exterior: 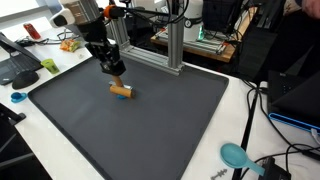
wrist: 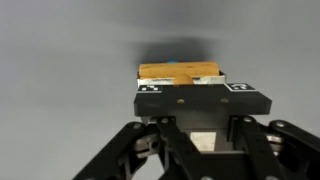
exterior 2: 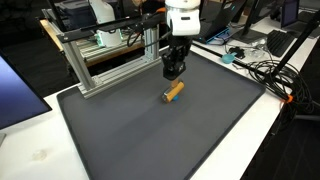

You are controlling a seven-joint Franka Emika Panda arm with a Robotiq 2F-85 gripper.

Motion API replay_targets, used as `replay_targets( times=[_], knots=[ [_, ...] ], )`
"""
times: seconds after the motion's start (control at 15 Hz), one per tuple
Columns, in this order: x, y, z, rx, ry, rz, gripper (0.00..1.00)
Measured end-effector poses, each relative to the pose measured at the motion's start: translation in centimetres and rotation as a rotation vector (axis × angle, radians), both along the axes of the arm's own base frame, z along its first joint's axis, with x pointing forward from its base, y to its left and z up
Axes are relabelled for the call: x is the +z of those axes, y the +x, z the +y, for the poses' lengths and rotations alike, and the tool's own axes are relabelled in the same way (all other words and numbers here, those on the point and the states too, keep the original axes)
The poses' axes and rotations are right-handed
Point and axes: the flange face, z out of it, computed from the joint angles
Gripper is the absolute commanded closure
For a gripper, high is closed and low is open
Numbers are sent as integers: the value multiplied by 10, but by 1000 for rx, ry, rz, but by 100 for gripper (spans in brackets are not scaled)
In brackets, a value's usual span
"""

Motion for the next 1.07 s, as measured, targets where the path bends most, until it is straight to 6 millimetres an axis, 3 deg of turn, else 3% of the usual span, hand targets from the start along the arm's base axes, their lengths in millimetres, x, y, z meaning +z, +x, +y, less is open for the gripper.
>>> replay_targets(
  times=[1.07],
  knots=[
    [0,4,6,20,-6,-18,78]
  ],
)
